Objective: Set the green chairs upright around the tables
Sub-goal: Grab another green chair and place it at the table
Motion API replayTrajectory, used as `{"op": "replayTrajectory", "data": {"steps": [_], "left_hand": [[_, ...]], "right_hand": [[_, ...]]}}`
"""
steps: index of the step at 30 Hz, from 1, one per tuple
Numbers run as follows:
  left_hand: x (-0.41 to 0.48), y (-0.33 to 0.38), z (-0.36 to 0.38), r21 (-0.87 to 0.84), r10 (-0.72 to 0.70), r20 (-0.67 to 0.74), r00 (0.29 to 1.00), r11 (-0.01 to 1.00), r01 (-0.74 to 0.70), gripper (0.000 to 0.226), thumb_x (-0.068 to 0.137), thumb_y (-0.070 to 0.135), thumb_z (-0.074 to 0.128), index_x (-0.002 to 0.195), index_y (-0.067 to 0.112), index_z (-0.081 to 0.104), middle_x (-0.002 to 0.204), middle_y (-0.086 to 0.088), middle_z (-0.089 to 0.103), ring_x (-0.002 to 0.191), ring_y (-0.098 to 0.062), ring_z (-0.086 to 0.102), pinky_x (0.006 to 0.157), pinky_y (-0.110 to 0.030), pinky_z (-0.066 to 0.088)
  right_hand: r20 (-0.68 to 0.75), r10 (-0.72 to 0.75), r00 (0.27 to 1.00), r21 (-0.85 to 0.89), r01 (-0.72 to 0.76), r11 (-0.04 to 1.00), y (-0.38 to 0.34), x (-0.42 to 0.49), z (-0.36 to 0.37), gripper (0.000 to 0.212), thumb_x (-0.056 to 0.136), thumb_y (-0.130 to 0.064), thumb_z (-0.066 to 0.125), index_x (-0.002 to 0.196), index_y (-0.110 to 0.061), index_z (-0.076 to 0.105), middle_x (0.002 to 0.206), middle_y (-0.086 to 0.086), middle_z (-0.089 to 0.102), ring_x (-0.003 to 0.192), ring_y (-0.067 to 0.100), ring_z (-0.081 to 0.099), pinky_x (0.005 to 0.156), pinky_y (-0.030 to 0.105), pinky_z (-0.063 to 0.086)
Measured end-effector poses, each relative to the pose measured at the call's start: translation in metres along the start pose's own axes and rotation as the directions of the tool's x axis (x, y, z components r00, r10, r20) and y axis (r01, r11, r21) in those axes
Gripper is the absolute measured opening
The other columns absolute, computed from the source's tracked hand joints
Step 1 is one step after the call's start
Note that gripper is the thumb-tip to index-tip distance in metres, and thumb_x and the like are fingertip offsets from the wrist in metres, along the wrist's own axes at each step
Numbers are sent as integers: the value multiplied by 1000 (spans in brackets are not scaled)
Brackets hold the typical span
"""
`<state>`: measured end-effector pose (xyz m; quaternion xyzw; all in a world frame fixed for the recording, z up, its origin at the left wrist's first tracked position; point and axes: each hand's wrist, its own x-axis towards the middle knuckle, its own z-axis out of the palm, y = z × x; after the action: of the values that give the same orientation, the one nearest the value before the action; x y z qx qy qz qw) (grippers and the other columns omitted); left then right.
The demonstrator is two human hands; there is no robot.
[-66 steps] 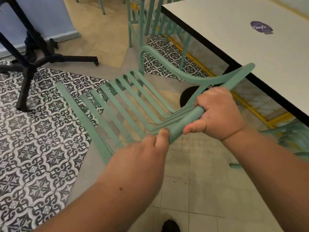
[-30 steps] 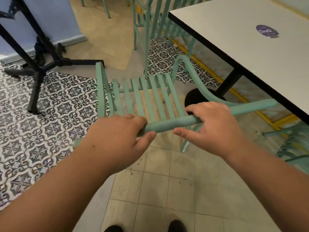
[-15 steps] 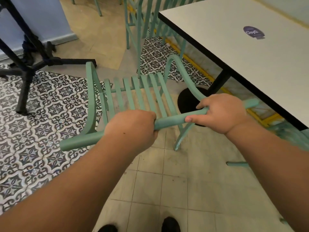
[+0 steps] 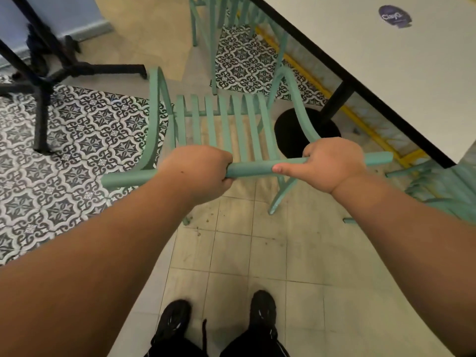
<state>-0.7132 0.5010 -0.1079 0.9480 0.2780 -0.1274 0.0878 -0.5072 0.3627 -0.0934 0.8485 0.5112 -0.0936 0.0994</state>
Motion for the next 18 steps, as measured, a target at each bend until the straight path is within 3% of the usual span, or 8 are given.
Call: {"op": "replayTrajectory", "data": {"steps": [6, 12, 18], "left_hand": [[-8, -20, -1, 45, 34, -22, 999, 998, -33, 20, 96, 51, 51, 89, 33, 55, 71, 8, 56, 62, -13, 54, 56, -32, 49], [-15, -34, 0, 104, 70, -38, 997, 992, -66, 22, 95, 53, 51, 86, 32, 53, 69, 7, 54, 61, -12, 51, 51, -30, 37], [-18, -40, 4, 133, 124, -53, 991, 984, -117, 28, 95, 54, 51, 78, 32, 46, 65, 7, 55, 57, -10, 50, 47, -27, 32]], "right_hand": [[9, 43, 999, 17, -43, 999, -21, -12, 1, 110, 42, -111, 4, 63, -19, 61, 57, -3, 55, 53, 19, 58, 45, 28, 36], [31, 103, 994, 45, -104, 994, -38, -24, 6, 110, 49, -112, 10, 67, -19, 65, 60, -3, 61, 53, 18, 60, 48, 30, 45], [37, 134, 990, 104, -137, 985, -42, -40, 7, 101, 53, -110, 14, 66, -21, 62, 58, -4, 60, 51, 15, 59, 43, 28, 43]]}}
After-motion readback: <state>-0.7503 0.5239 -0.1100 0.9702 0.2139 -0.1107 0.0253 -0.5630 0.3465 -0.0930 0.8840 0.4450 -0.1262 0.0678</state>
